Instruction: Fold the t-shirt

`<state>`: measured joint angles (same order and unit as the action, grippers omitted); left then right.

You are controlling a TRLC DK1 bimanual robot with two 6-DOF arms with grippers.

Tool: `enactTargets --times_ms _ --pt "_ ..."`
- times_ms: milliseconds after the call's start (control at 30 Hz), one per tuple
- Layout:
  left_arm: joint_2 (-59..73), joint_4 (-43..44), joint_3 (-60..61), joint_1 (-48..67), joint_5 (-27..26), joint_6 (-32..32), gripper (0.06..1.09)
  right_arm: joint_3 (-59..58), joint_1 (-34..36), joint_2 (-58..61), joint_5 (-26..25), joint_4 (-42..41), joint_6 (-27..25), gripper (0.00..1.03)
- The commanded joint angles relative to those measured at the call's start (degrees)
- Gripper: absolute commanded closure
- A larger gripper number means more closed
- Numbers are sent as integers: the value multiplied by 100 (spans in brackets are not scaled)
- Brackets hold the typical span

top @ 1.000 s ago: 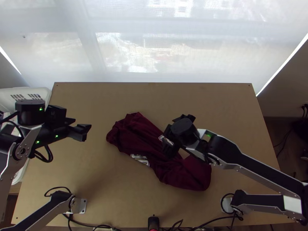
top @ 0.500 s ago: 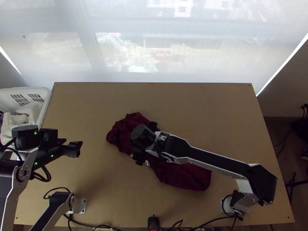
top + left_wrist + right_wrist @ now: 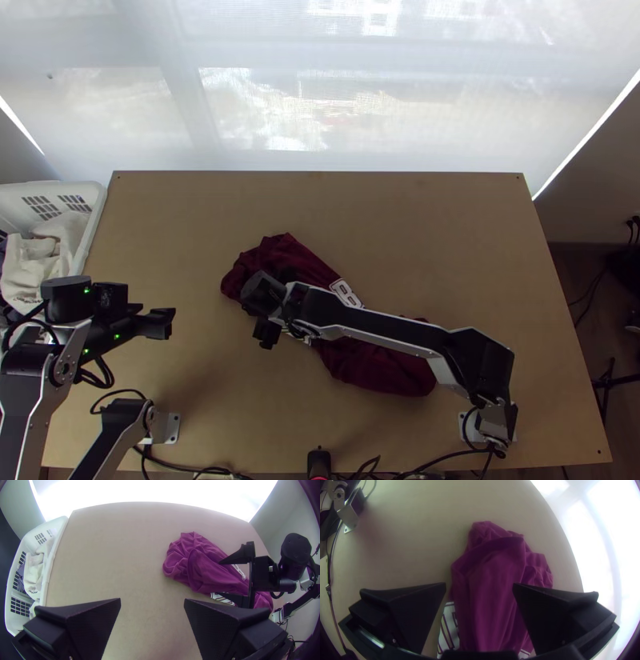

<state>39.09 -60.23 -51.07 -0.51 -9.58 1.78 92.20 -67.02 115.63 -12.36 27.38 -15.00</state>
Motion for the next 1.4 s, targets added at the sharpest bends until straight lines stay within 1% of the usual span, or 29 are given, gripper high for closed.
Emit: enactTargets --times_ms 0,100,233,267,333,400,467,500,667,800,1000,1200,1367 --pt "-42 108 273 -10 9 50 16 342 23 557 14 -48 -20 14" --pt "-42 152 370 -10 9 68 16 421 75 715 14 -48 -20 16" --pt "-51 204 484 -1 0 103 16 500 128 847 41 -48 -64 33" --pt "-51 222 493 -1 0 112 16 509 137 864 49 -48 -73 40" --pt "-42 266 528 7 0 112 16 536 146 891 85 -48 -134 57" --pt "-42 301 545 25 0 112 16 544 190 899 216 -48 -231 78" --pt "-33 345 545 51 0 112 16 553 242 899 260 -22 -319 97" --pt "-24 354 554 60 -8 112 16 553 269 882 278 13 -345 100" --pt "2 433 554 78 -105 94 16 500 471 530 278 136 -398 100" --pt "37 494 537 95 -140 68 16 509 743 56 278 198 -503 100" --pt "151 653 519 262 -158 15 16 527 1209 -639 278 523 -600 100" --pt "415 943 484 526 -158 -55 16 404 1737 -1386 269 796 -670 100" --pt "811 1233 326 719 -158 -81 16 360 2352 -1948 269 945 -776 100"
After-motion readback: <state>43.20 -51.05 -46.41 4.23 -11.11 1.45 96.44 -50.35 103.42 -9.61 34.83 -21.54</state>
